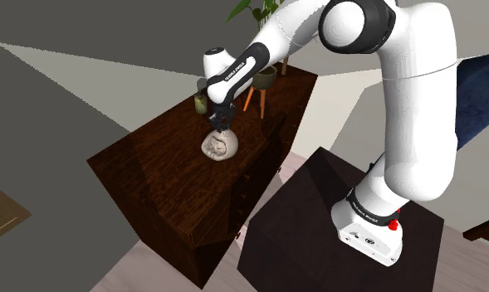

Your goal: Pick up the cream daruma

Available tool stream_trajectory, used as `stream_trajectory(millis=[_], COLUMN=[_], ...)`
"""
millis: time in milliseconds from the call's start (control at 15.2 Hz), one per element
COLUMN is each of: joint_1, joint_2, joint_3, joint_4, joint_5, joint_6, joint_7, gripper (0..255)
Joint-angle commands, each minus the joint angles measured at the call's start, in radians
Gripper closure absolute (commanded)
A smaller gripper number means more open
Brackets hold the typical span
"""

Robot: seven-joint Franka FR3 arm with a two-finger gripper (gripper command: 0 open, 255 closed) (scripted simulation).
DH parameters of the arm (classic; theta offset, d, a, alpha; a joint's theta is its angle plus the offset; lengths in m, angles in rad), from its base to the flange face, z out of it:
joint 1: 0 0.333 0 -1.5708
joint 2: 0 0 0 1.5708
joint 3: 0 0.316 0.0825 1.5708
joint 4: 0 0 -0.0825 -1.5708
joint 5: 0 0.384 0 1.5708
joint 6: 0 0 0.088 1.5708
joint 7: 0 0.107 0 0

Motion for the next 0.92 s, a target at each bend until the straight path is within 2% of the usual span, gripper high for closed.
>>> stream_trajectory(millis=[0,198,858], joint_1=[0.0,0.0,-0.005], joint_2=[0.001,-0.001,-0.099], joint_3=[0.0,0.0,0.009], joint_4=[0.0,-0.003,-0.008], joint_5=[0.0,0.0,0.013], joint_6=[0.0,0.001,-0.091], joint_7=[0.0,0.0,-0.016], gripper=[255,255,255])
